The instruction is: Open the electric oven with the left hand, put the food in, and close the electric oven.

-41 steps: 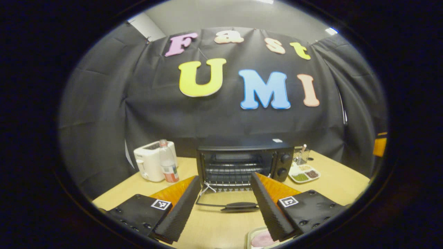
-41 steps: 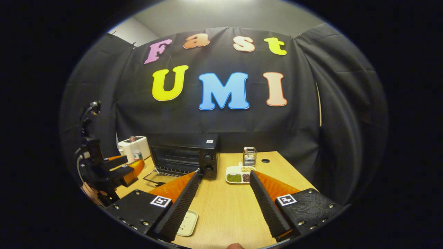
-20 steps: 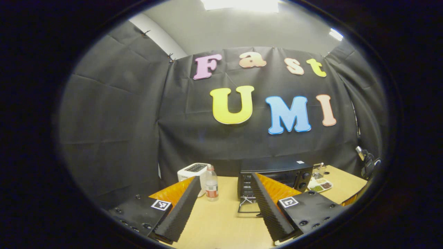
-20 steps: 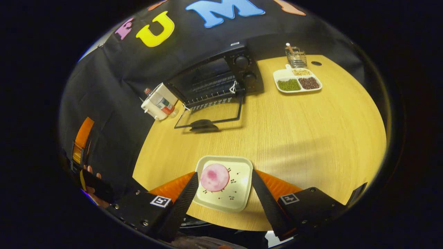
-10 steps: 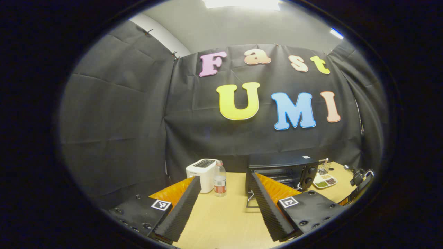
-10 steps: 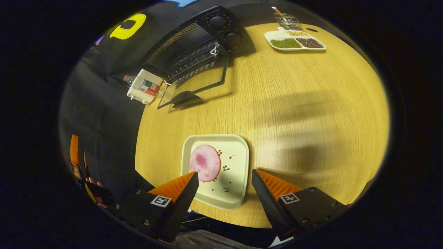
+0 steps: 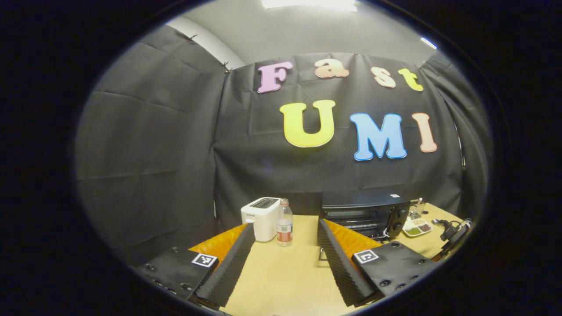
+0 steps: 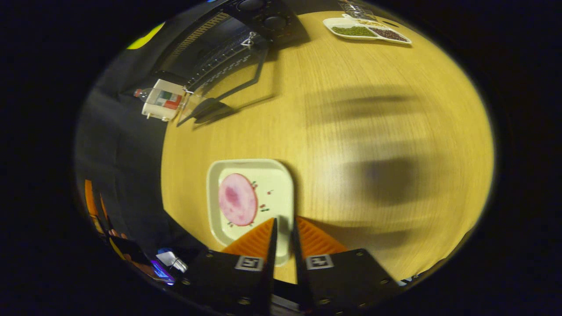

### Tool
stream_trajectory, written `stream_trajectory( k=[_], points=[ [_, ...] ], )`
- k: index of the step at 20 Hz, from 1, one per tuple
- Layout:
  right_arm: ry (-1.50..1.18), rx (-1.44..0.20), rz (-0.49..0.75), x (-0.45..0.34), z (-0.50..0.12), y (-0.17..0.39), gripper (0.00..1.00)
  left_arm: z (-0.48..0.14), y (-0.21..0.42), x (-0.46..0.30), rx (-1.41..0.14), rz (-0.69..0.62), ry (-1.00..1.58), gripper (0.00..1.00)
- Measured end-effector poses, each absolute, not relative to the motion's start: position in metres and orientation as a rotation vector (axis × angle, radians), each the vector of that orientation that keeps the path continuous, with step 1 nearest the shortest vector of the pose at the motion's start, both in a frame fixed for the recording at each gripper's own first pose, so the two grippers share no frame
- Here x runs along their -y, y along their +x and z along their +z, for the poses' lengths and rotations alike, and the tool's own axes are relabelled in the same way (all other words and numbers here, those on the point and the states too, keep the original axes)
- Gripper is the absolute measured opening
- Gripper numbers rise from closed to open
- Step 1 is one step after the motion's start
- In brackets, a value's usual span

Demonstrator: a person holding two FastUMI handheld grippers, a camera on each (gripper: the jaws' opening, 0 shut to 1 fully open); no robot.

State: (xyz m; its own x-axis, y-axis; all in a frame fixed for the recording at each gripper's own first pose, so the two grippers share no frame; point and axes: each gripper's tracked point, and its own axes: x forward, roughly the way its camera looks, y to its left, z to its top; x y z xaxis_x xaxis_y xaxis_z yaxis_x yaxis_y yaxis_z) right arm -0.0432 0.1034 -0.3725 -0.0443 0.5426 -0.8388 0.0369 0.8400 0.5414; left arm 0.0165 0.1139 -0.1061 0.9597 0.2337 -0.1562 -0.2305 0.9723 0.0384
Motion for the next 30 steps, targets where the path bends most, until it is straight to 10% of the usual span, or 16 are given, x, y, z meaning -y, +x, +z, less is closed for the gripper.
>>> stream_trajectory(
  k=[1,7,30],
  points=[
    [0.486,-1.581,0.435,-0.100,-0.373,-0.042,0.15,-0.106,0.018,-0.115,-0.159,0.238,0.019,0.97],
    [0.482,-1.553,0.444,-0.100,-0.373,-0.039,0.01,-0.106,0.024,-0.110,-0.162,0.231,0.015,1.00],
    [1.005,-1.262,0.173,-0.179,-0.297,0.070,0.00,-0.108,0.050,-0.111,-0.146,0.189,-0.005,1.00]
  ],
)
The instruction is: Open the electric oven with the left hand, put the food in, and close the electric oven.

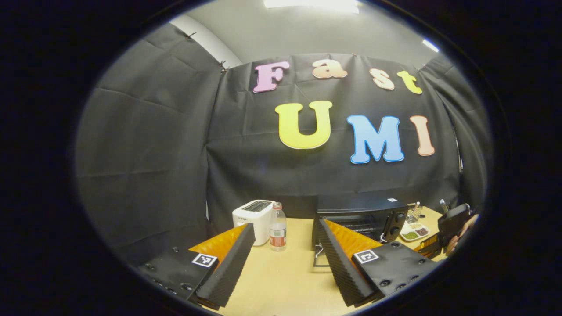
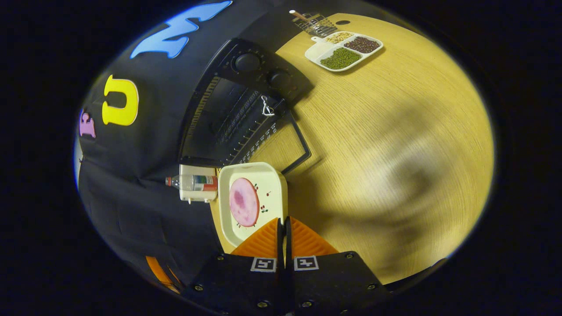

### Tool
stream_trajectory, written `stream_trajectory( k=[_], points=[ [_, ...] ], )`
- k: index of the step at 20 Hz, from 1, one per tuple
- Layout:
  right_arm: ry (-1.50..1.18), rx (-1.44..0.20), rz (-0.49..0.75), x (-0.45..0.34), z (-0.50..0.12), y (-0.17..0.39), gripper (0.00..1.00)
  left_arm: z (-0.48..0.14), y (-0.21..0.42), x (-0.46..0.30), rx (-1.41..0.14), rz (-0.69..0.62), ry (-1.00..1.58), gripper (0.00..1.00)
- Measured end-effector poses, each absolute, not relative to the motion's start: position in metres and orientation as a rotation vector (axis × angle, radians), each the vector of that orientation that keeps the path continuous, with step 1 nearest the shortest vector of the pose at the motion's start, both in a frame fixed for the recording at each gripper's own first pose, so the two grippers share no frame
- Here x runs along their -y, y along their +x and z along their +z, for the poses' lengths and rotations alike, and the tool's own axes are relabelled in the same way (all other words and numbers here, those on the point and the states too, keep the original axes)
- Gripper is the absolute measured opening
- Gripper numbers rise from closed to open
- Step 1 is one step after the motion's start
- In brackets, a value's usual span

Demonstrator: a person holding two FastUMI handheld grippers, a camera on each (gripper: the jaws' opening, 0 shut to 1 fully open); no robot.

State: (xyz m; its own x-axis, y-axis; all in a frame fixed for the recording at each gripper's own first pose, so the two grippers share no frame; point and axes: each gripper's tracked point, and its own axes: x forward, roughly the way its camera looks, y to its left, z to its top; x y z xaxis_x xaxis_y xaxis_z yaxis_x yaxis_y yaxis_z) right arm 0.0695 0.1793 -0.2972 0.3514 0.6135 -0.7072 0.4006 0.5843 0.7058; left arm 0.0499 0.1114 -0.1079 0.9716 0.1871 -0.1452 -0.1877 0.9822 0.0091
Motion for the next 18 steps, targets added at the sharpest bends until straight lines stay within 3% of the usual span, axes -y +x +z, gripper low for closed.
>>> stream_trajectory(
  k=[18],
  points=[
    [1.373,-1.032,-0.235,-0.236,-0.312,0.200,0.00,-0.145,0.125,-0.173,-0.201,0.152,0.010,0.97]
  ],
)
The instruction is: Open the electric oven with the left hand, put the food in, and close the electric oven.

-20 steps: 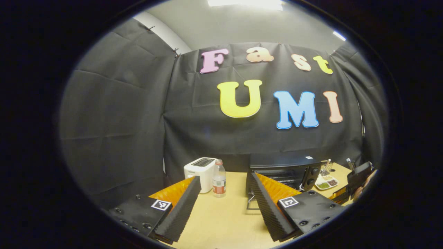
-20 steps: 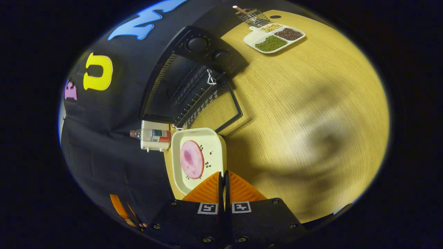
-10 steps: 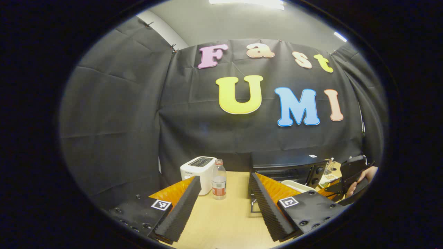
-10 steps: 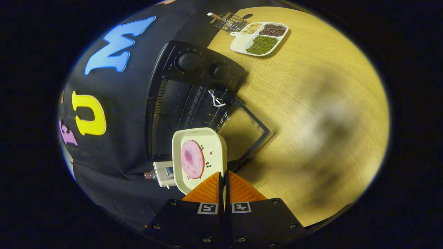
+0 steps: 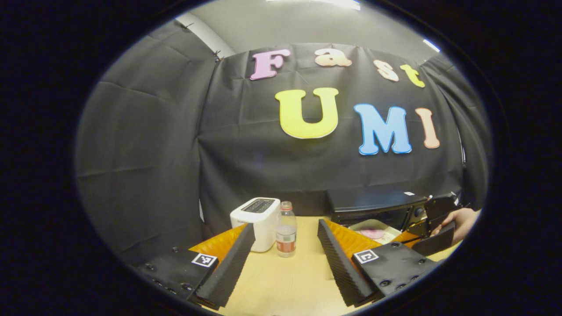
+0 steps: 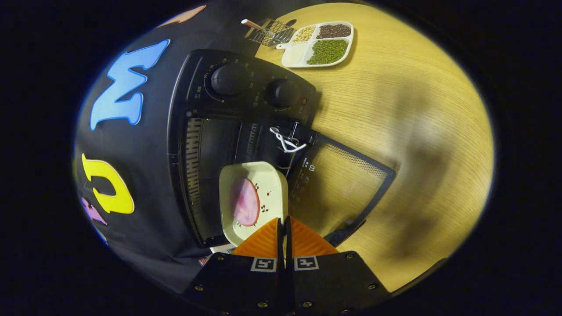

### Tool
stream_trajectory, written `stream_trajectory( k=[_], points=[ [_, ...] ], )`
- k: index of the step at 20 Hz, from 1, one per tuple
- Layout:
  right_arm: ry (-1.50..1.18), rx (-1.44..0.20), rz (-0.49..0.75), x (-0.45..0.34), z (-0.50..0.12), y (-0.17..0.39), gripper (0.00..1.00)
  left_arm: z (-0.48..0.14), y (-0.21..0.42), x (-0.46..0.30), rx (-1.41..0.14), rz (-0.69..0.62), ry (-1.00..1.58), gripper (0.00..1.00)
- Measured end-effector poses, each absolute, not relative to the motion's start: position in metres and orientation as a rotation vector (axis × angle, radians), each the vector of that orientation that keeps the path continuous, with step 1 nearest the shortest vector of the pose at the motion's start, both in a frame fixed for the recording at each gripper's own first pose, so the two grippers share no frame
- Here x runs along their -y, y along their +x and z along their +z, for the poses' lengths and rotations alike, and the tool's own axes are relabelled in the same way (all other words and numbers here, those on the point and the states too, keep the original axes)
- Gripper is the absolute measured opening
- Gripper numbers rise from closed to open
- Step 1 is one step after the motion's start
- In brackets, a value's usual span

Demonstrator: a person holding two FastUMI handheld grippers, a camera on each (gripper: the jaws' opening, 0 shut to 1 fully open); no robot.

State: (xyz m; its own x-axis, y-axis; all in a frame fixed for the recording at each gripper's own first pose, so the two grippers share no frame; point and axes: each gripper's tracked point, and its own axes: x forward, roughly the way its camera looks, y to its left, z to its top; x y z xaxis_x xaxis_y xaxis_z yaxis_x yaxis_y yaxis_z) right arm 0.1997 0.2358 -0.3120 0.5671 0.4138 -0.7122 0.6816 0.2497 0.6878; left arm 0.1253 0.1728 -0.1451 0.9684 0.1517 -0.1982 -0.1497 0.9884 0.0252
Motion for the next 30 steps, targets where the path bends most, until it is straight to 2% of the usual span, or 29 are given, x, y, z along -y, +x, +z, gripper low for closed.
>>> stream_trajectory(
  k=[6,11,13,14,15,16,17,18,21,22,23,30],
  points=[
    [1.437,-0.948,-0.332,-0.236,-0.319,0.235,0.01,-0.154,0.128,-0.193,-0.224,0.178,0.008,1.00],
    [1.468,-0.904,-0.361,-0.241,-0.321,0.256,0.04,-0.157,0.125,-0.203,-0.236,0.200,0.016,0.96],
    [1.494,-0.899,-0.329,-0.247,-0.318,0.260,0.04,-0.157,0.123,-0.206,-0.239,0.211,0.018,0.92],
    [1.508,-0.910,-0.309,-0.253,-0.314,0.257,0.06,-0.158,0.123,-0.205,-0.239,0.214,0.015,0.97],
    [1.535,-0.909,-0.274,-0.258,-0.311,0.258,0.09,-0.158,0.123,-0.203,-0.240,0.215,0.015,0.93],
    [1.562,-0.910,-0.240,-0.265,-0.306,0.259,0.09,-0.157,0.122,-0.202,-0.240,0.214,0.018,0.95],
    [1.572,-0.910,-0.215,-0.267,-0.301,0.256,0.13,-0.155,0.121,-0.200,-0.237,0.213,0.021,0.97],
    [1.583,-0.900,-0.183,-0.269,-0.295,0.256,0.21,-0.153,0.120,-0.197,-0.234,0.209,0.022,0.97],
    [1.562,-0.891,-0.108,-0.269,-0.281,0.247,0.80,-0.150,0.120,-0.184,-0.225,0.194,0.016,1.00],
    [1.538,-0.893,-0.092,-0.264,-0.277,0.242,1.00,-0.150,0.119,-0.179,-0.225,0.188,0.013,0.97],
    [1.515,-0.886,-0.072,-0.260,-0.273,0.238,0.97,-0.149,0.118,-0.174,-0.223,0.182,0.011,1.00],
    [1.262,-0.853,0.139,-0.236,-0.239,0.190,0.97,-0.143,0.108,-0.133,-0.214,0.141,-0.008,0.97]
  ],
)
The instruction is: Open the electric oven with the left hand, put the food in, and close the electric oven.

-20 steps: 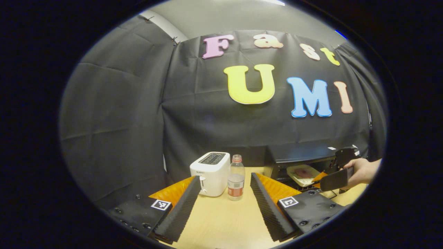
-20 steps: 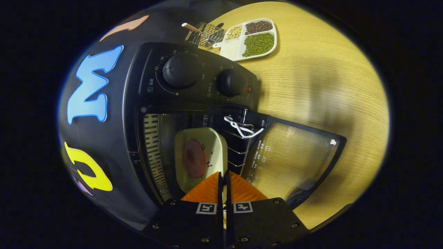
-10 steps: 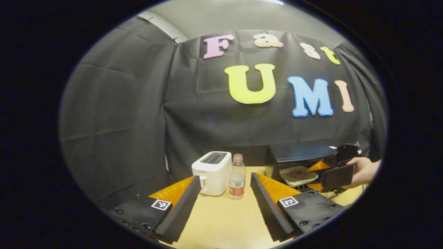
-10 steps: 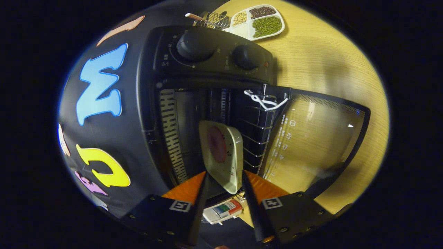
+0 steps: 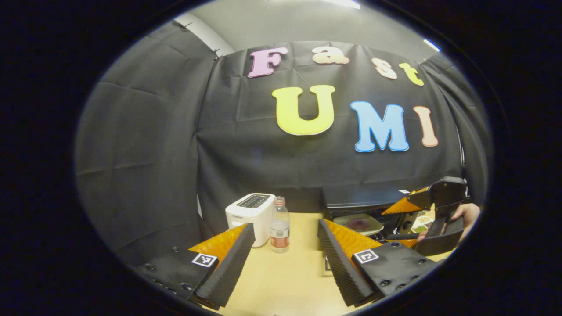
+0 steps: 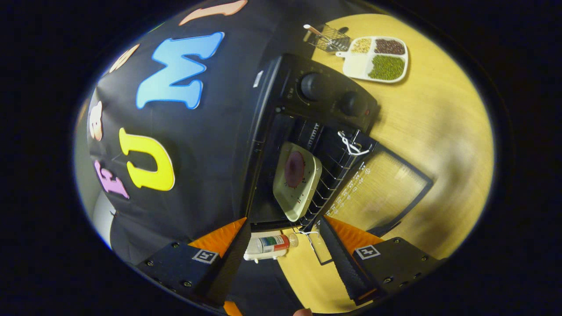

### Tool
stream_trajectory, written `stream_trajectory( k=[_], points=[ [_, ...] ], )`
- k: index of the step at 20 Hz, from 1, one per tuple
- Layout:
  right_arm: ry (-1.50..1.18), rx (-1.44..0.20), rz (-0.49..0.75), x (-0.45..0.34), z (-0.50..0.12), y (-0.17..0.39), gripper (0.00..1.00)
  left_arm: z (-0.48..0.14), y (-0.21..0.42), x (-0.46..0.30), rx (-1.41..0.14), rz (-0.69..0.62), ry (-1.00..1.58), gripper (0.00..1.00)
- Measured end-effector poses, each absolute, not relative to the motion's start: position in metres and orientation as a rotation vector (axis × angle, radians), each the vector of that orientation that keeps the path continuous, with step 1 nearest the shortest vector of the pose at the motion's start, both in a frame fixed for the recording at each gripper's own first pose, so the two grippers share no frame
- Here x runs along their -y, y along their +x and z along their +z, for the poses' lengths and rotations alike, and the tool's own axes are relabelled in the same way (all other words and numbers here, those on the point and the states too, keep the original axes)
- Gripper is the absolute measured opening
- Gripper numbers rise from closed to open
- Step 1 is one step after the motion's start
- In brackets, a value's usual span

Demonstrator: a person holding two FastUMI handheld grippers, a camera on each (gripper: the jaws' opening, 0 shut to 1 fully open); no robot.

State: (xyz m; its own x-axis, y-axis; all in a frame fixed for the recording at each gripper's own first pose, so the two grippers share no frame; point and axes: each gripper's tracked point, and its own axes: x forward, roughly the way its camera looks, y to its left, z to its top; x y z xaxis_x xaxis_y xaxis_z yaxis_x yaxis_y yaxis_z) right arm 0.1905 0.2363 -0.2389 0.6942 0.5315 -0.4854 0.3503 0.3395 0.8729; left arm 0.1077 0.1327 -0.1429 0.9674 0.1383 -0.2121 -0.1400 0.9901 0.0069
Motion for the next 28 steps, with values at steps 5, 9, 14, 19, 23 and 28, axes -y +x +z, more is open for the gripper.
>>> stream_trajectory(
  k=[5,9,14,19,23,28],
  points=[
    [1.102,-0.788,0.268,-0.208,-0.209,0.155,0.97,-0.150,0.097,-0.102,-0.238,0.102,-0.023,0.97],
    [0.927,-0.717,0.311,-0.177,-0.194,0.132,0.97,-0.168,0.090,-0.073,-0.272,0.056,-0.048,1.00],
    [0.732,-0.630,0.320,-0.135,-0.175,0.107,0.97,-0.202,0.088,-0.028,-0.351,-0.018,-0.101,0.95],
    [0.507,-0.502,0.280,-0.091,-0.158,0.093,0.98,-0.241,0.092,0.015,-0.430,-0.093,-0.118,0.98],
    [0.344,-0.429,0.228,-0.057,-0.146,0.083,0.98,-0.275,0.097,0.047,-0.504,-0.150,-0.137,0.98],
    [0.197,-0.359,0.153,-0.028,-0.135,0.068,0.97,-0.324,0.108,0.066,-0.592,-0.178,-0.130,0.98]
  ],
)
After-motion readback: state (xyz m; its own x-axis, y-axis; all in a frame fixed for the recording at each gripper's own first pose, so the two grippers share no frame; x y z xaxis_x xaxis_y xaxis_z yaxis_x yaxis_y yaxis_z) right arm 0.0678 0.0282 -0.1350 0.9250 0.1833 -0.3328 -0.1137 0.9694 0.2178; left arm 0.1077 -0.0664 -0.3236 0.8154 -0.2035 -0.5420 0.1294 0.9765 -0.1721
